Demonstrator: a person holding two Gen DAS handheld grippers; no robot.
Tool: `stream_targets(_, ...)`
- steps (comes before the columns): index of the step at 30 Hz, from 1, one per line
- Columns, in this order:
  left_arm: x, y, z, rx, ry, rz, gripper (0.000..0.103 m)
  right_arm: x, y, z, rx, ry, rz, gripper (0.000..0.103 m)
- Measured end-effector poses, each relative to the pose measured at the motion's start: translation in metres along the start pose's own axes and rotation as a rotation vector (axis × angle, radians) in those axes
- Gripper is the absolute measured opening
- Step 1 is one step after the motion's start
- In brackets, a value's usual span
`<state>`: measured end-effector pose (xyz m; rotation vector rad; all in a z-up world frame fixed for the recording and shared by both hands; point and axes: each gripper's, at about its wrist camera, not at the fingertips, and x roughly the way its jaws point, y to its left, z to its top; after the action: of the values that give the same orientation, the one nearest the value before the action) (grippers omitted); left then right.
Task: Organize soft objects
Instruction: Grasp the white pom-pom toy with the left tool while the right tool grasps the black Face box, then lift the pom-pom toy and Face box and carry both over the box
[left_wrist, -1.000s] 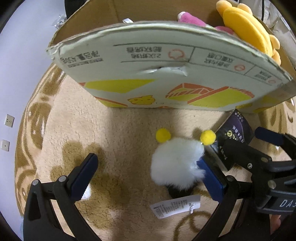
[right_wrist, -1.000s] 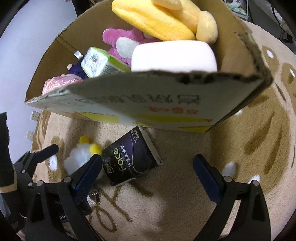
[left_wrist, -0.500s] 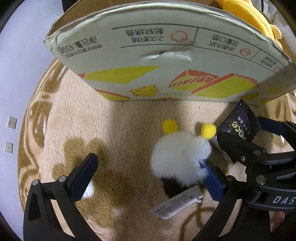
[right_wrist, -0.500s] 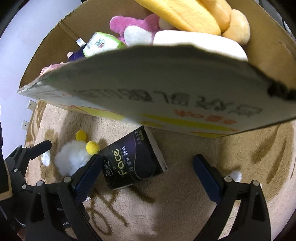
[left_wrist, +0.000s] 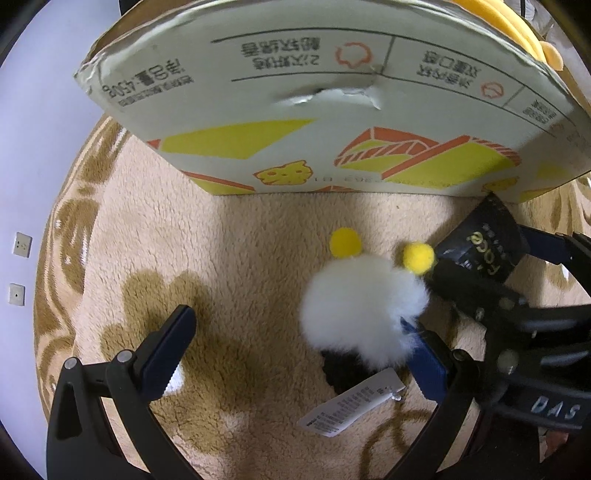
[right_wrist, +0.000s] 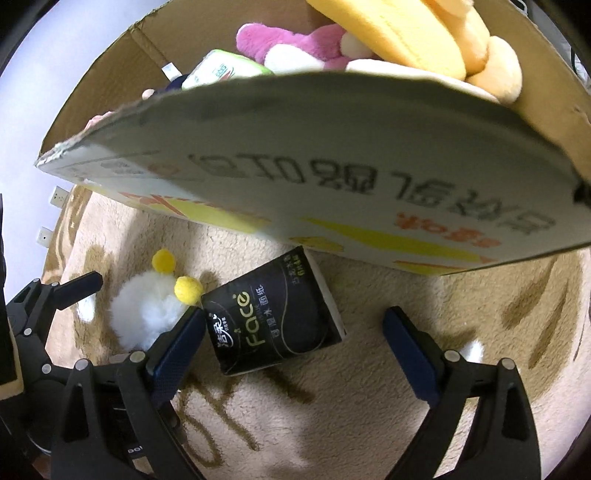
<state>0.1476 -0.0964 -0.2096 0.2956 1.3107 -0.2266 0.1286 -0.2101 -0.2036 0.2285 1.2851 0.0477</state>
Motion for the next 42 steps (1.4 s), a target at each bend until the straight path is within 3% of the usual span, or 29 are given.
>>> stream_targets(5,0.0,-0.001,0.002,0.004,-0.006,-0.005,0.103,-0.01,-0.007,0.0,0.017,-0.03,0.002,0.07)
stream_targets(8,-0.002,-0.005,0.003,0.021,-0.019,0.005,0.101,-0.011,-0.007,0.0,0.022,-0.029,0.003,0.068)
stream_targets(14,-0.008,-0.015,0.003,0.055,-0.043,-0.013,0.079,-0.012,-0.002,-0.003,0.006,-0.035,-0.007,0.066)
stream_targets(17,-0.011,-0.018,0.002,0.058,-0.053,-0.03,0.063,-0.015,-0.002,-0.004,0.026,-0.046,-0.004,0.066)
stream_targets(21,-0.016,-0.018,0.002,0.055,-0.072,-0.037,0.035,-0.022,-0.009,-0.006,0.049,-0.067,0.008,0.066)
stream_targets(24,-0.019,-0.017,0.001,0.044,-0.073,-0.052,0.028,-0.028,-0.011,-0.009,0.058,-0.084,0.017,0.066)
stream_targets(35,-0.044,0.005,-0.021,0.008,-0.111,-0.074,0.024,-0.061,-0.012,-0.017,0.075,-0.187,0.031,0.066)
stream_targets(42,-0.082,0.026,-0.04,-0.029,-0.215,-0.047,0.024,-0.084,-0.018,-0.023,0.078,-0.274,0.013,0.066)
